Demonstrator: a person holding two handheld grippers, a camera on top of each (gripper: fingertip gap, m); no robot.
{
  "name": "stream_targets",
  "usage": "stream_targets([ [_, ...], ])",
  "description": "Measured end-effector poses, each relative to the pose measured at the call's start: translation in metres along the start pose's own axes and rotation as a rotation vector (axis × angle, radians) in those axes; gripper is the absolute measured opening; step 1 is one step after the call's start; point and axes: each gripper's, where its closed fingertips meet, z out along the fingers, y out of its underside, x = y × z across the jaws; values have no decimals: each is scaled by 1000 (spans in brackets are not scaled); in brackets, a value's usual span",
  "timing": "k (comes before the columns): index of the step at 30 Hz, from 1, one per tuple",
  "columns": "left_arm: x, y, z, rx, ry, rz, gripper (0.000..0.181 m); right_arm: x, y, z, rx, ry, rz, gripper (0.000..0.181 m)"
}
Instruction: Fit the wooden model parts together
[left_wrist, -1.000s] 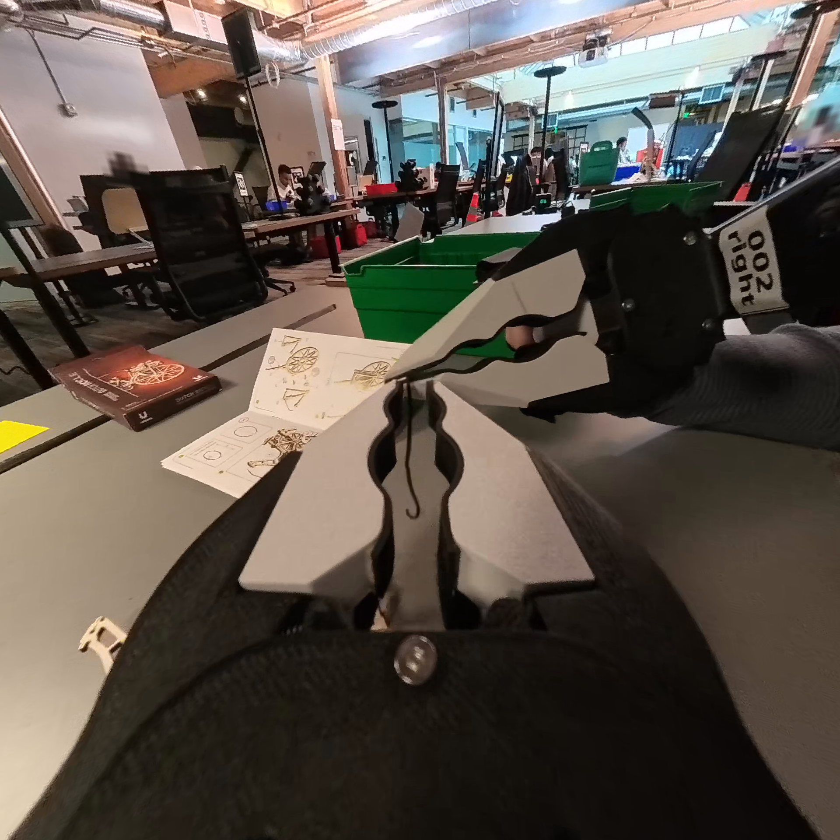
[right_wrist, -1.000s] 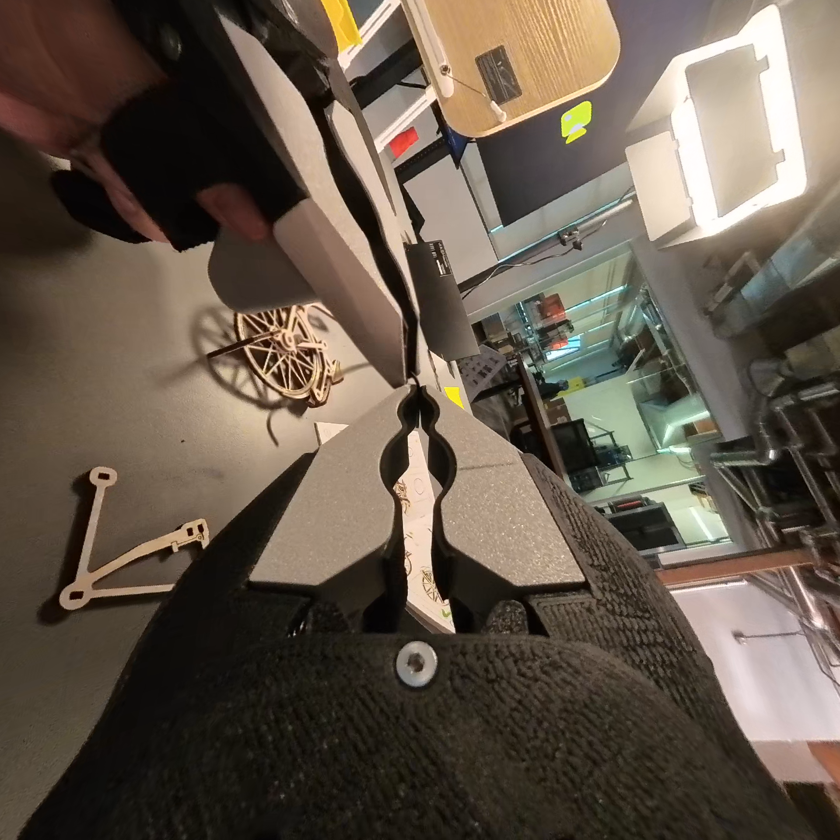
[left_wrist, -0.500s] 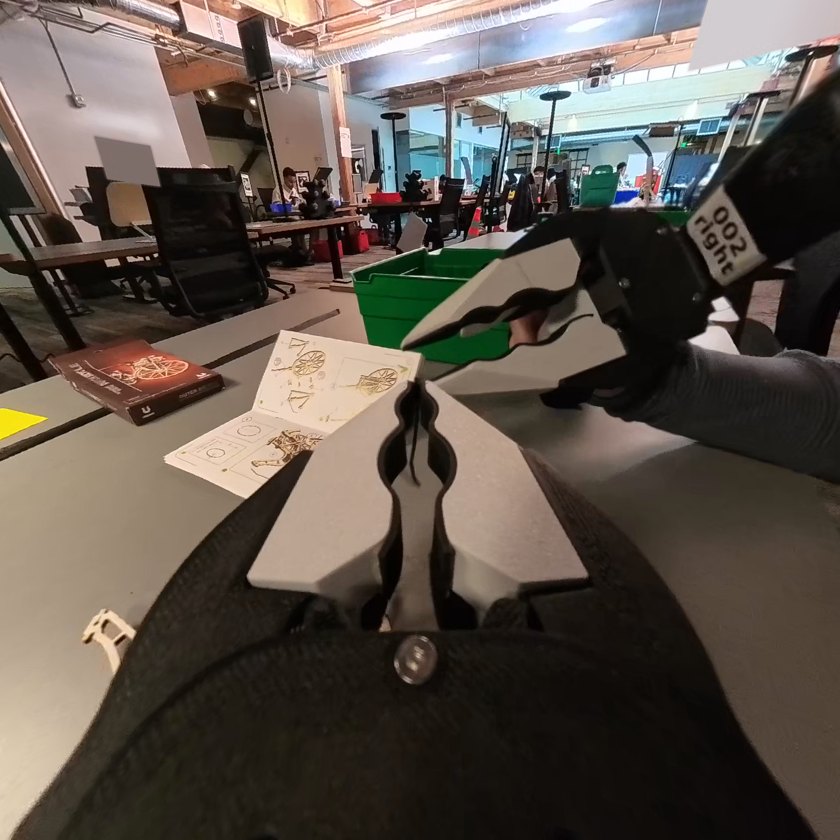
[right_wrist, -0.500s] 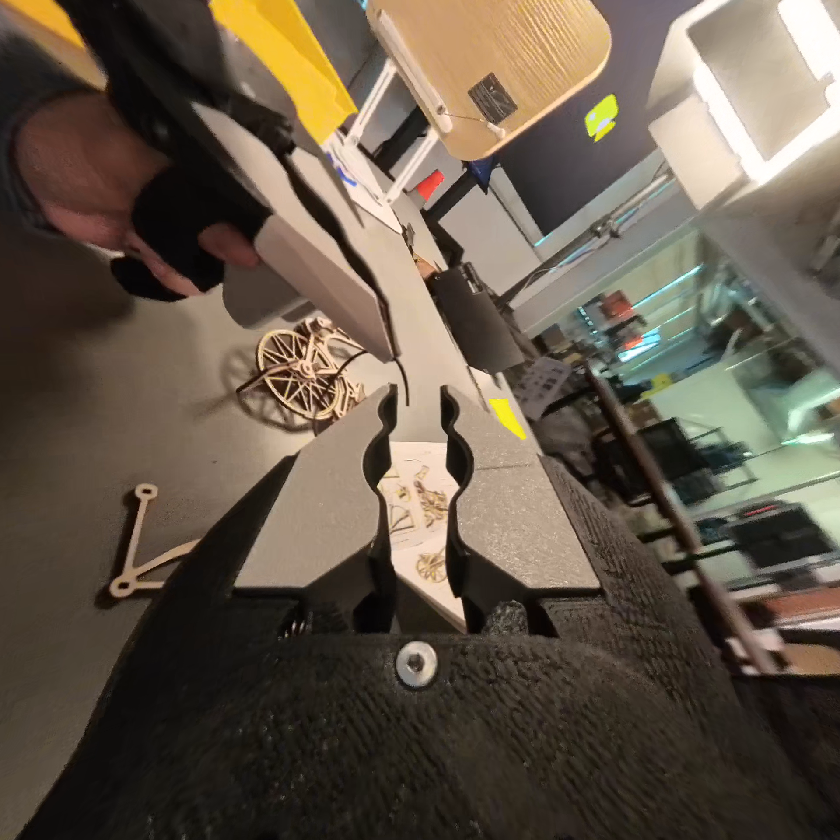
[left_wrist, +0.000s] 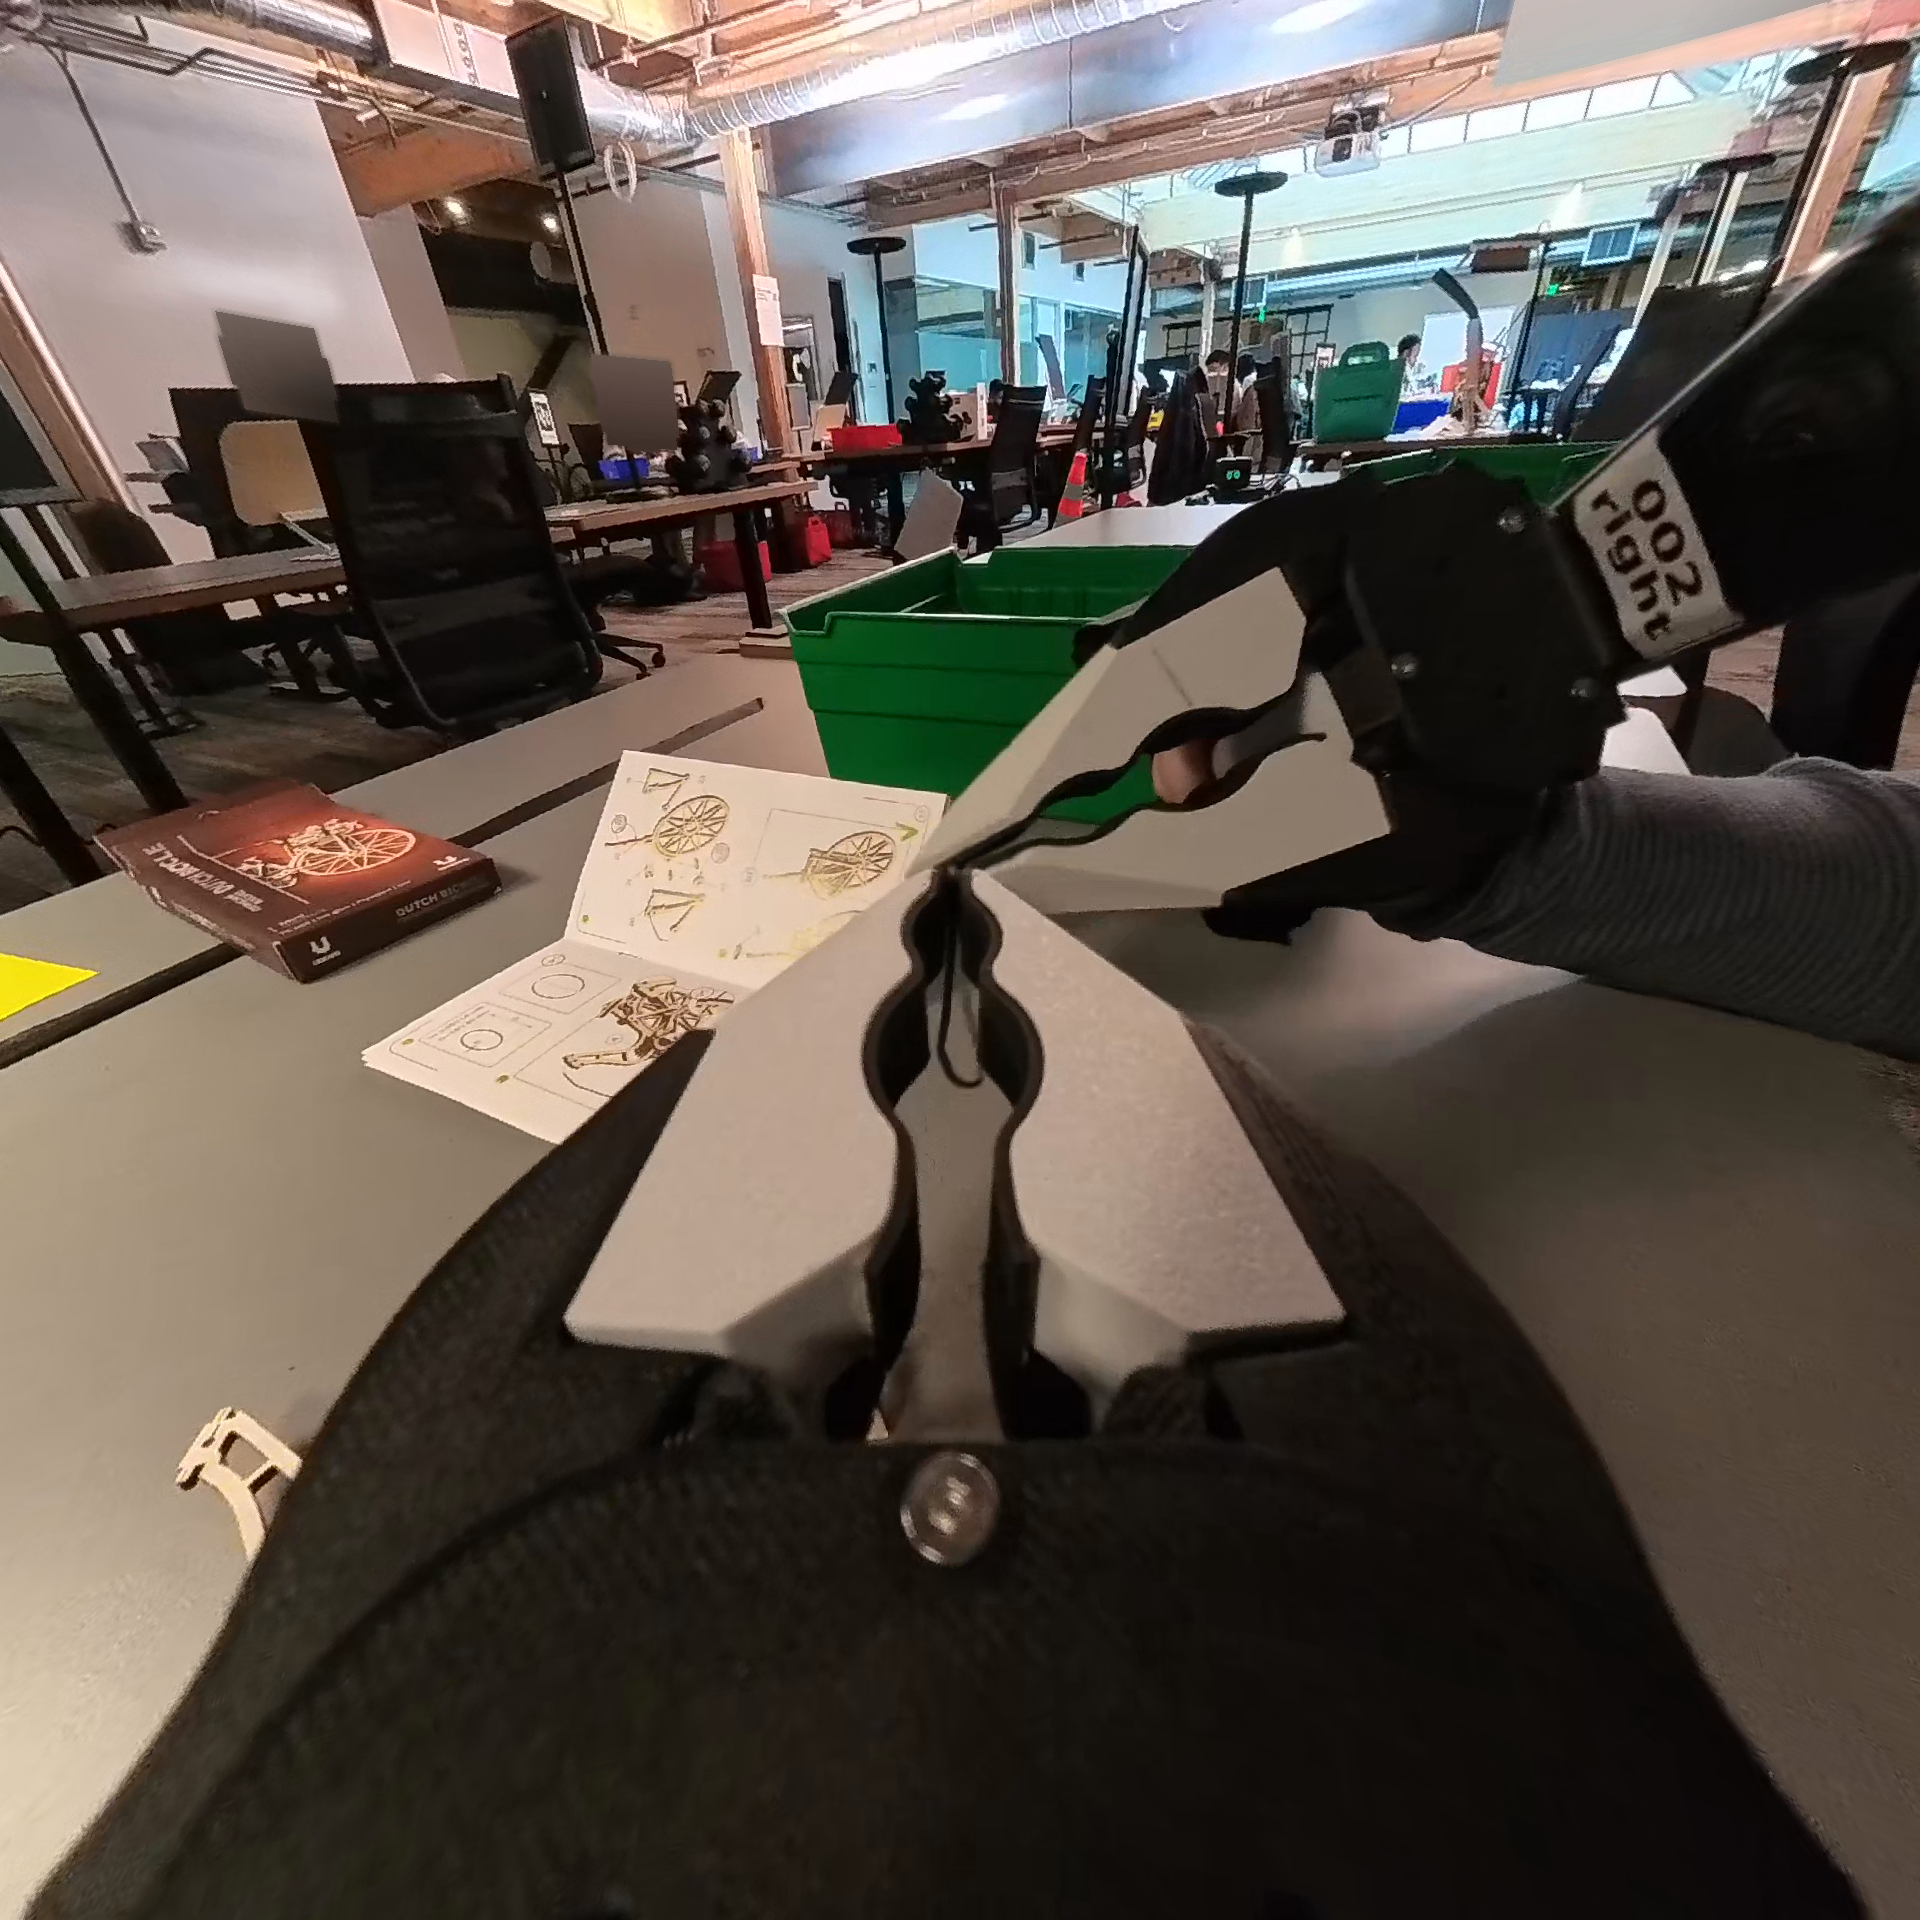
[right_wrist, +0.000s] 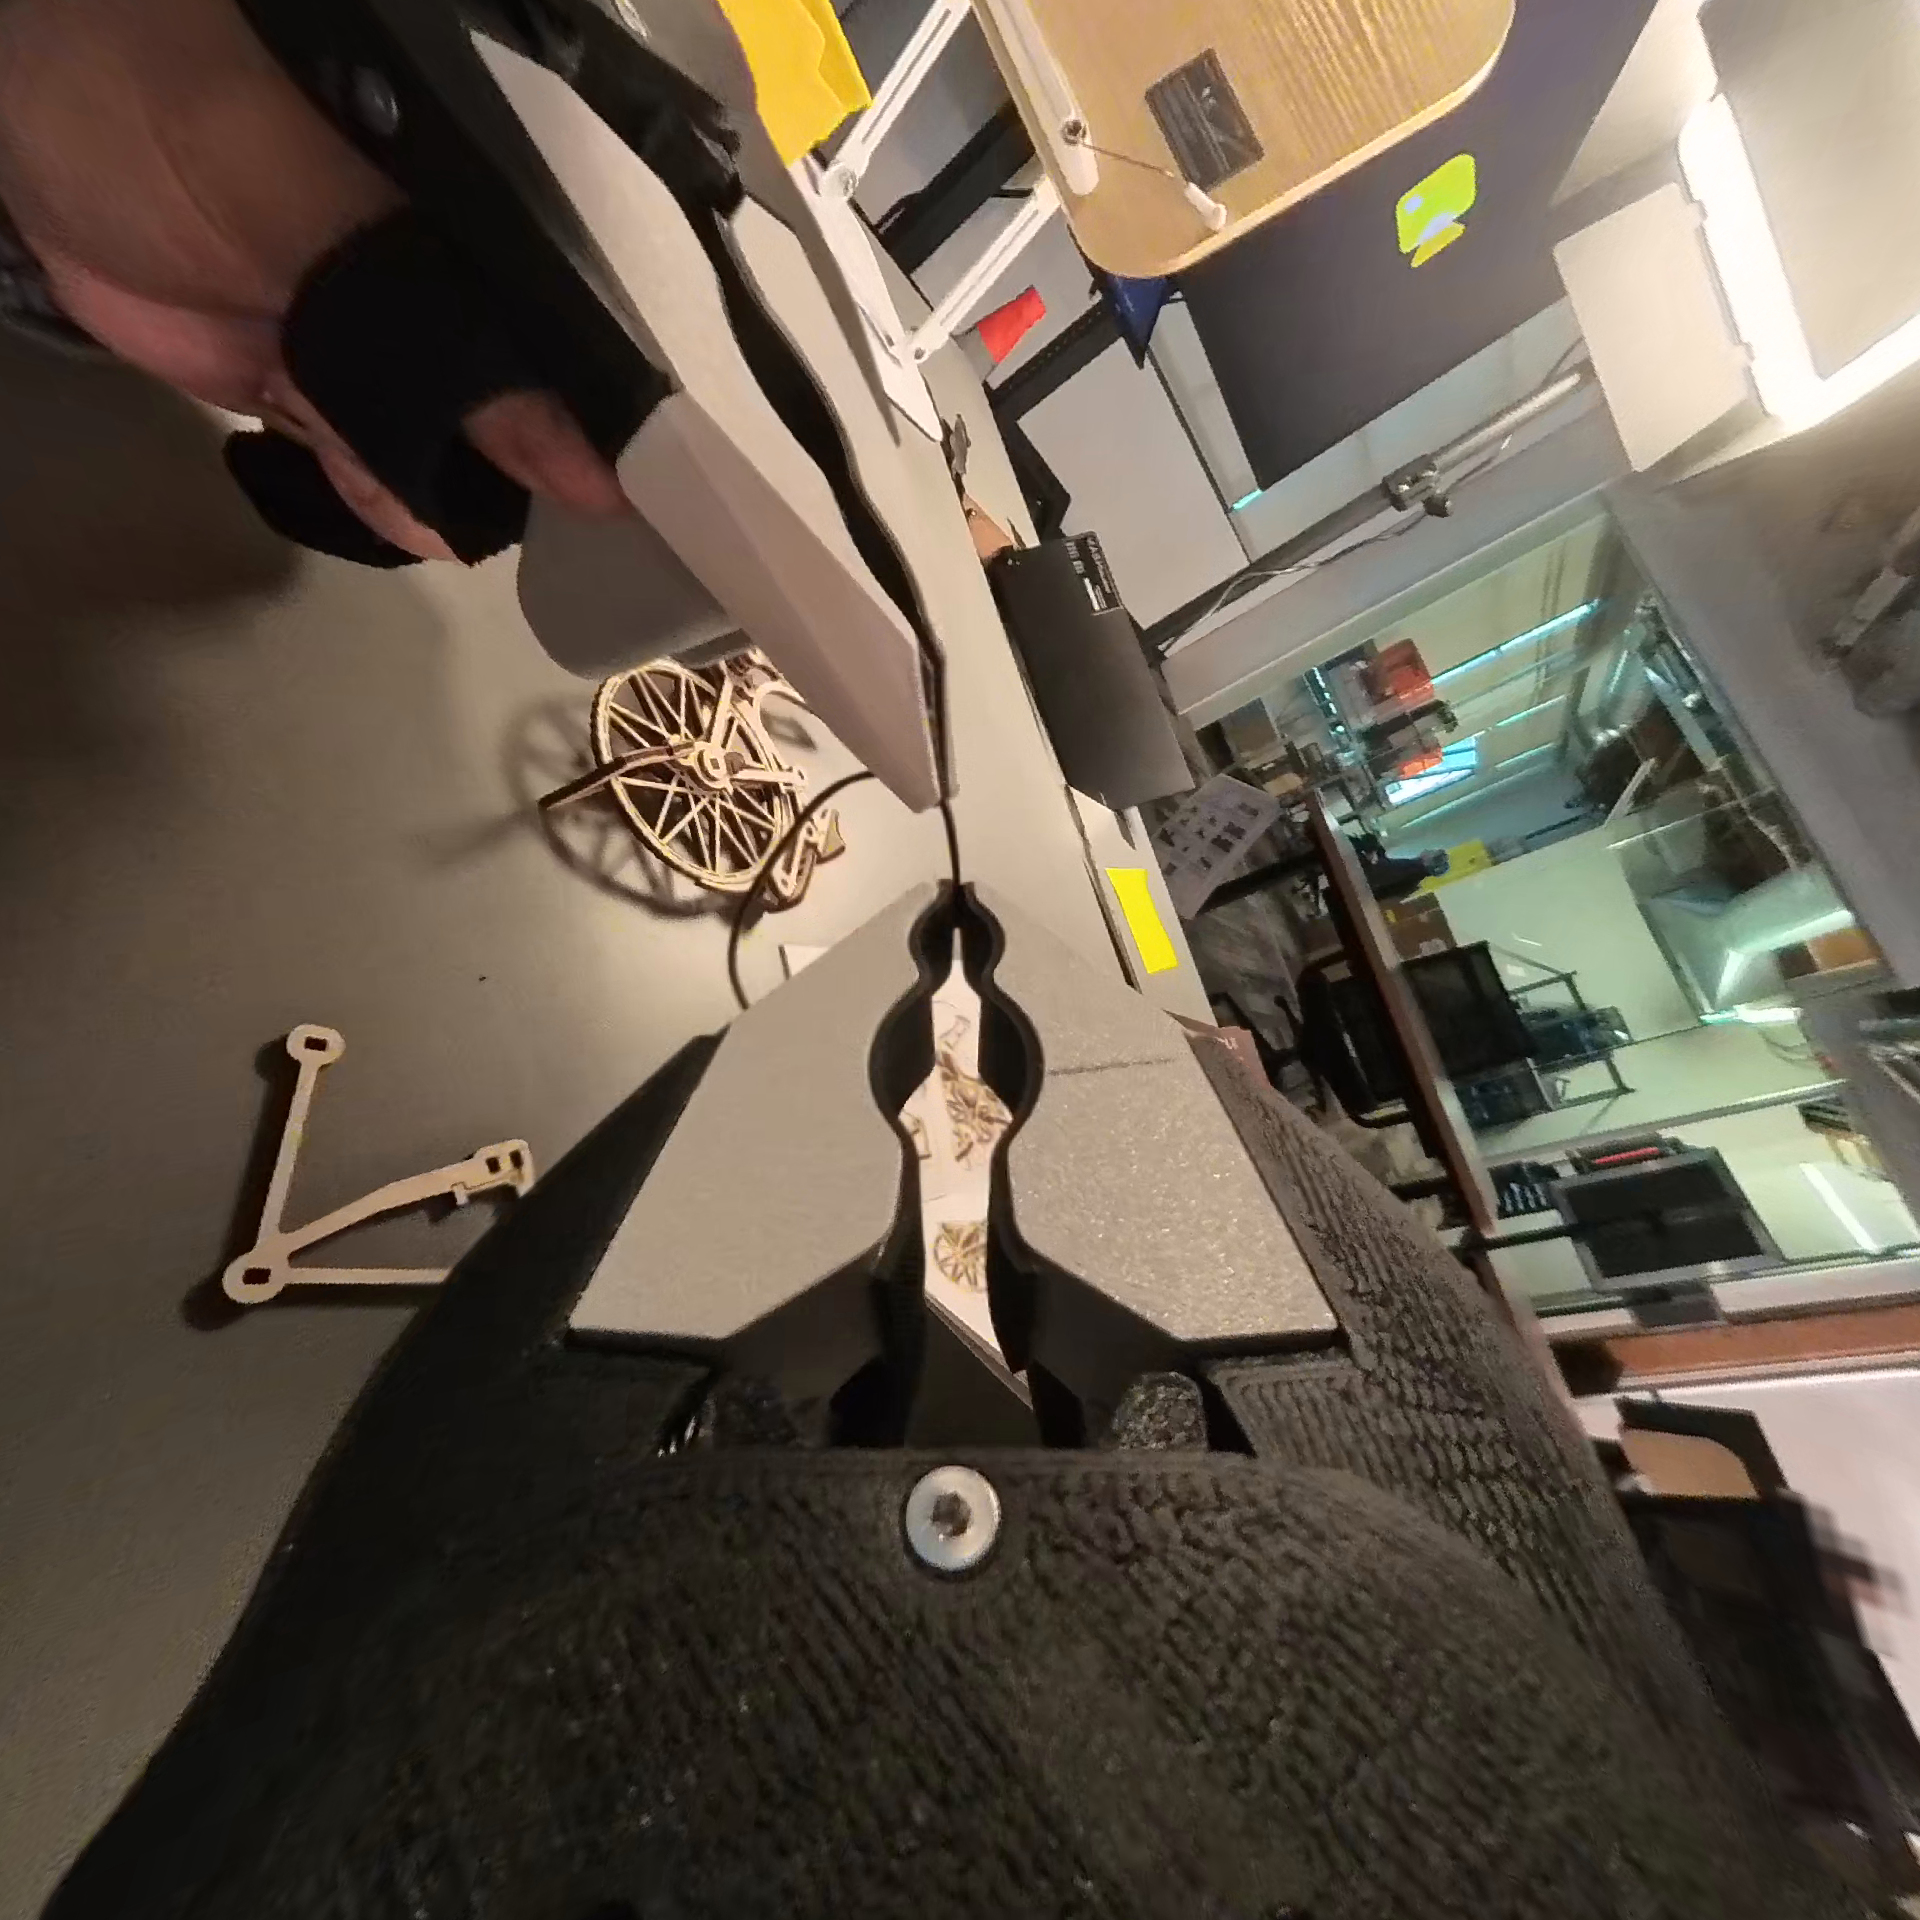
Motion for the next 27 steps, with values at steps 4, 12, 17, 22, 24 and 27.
stream_targets([
  [4, 3, 1, 1, 4, 6, 15, 0, 2, -1, 0, -13, 42, -57, 0],
  [12, 0, -1, 2, 14, -44, 18, 11, 4, -6, -1, -12, 86, -138, 0],
  [17, 5, 1, 3, 0, -21, 32, 5, 0, -7, 0, -16, 83, -175, 0],
  [22, 5, 2, 4, -11, -42, 44, 0, 0, -8, 1, -16, 82, -173, 0],
  [24, 4, 3, 5, -33, -53, 57, 0, -1, -6, 2, -26, 77, -177, 0],
  [27, 1, 3, 5, -46, -56, 40, 0, -1, -5, 1, -8, 53, -140, 0],
])
